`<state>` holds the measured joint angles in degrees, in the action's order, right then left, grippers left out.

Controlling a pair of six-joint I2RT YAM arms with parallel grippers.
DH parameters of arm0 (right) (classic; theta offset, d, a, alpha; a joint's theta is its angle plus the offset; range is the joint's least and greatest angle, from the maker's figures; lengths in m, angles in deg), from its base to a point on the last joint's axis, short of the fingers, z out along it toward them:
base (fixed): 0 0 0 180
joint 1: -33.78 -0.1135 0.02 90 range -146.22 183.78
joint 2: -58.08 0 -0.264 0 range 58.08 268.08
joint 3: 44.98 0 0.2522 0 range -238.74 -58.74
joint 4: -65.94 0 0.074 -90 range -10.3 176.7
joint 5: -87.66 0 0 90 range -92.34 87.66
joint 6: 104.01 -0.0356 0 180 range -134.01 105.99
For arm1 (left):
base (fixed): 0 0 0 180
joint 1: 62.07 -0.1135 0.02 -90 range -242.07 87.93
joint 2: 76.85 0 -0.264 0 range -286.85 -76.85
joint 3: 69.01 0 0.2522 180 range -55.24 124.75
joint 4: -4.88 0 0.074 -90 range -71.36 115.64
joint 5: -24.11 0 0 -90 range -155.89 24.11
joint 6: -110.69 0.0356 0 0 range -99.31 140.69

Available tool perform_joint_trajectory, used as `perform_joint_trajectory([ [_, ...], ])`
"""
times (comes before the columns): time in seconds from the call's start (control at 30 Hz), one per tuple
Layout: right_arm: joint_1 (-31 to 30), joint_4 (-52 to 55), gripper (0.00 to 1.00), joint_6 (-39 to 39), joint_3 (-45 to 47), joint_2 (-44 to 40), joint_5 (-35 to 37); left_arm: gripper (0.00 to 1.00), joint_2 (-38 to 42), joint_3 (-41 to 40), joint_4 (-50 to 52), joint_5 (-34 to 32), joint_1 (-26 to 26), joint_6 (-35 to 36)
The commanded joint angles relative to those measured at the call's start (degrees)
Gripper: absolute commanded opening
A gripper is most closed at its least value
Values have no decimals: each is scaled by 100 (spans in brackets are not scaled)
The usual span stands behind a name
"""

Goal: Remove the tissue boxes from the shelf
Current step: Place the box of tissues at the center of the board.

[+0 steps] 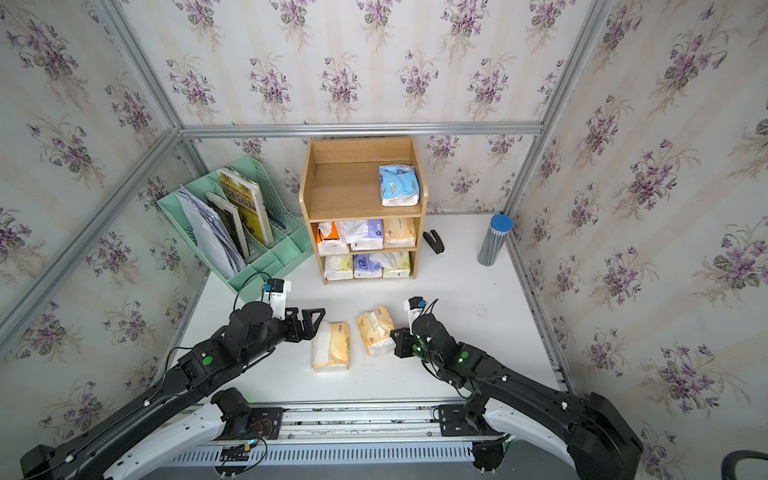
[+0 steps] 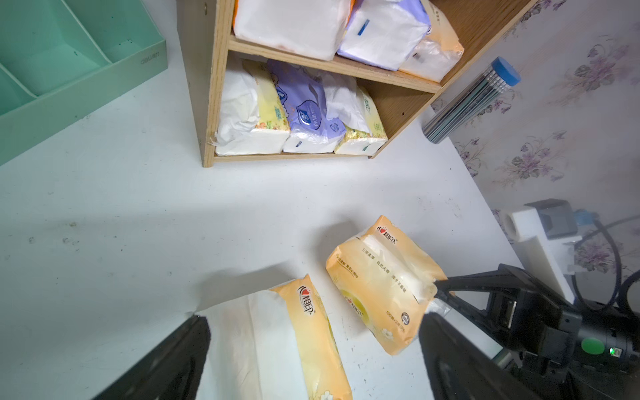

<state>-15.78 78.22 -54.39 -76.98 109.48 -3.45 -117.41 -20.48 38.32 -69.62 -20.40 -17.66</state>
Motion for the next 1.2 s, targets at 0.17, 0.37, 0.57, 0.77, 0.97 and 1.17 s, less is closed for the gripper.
perform_joint_trajectory([
  [0.17,-238,-169,49,-365,197,-426,625,99,115,85,272,-606,16,-81],
  [0.37,-197,730,62,30,-299,-658,1320,99,321,-115,456,-938,17,-187],
  [0.57,585,543,56,243,-610,276,605,99,447,-347,355,-1179,16,-235],
  [0.77,737,-237,47,46,-582,1275,18,99,332,-399,370,-1129,17,-214],
  [0.97,403,-981,45,-859,-152,1516,-257,99,215,-380,370,-1052,14,-173],
  [1.17,-300,-1508,46,-1657,57,1509,145,99,184,-384,300,-938,16,-150],
])
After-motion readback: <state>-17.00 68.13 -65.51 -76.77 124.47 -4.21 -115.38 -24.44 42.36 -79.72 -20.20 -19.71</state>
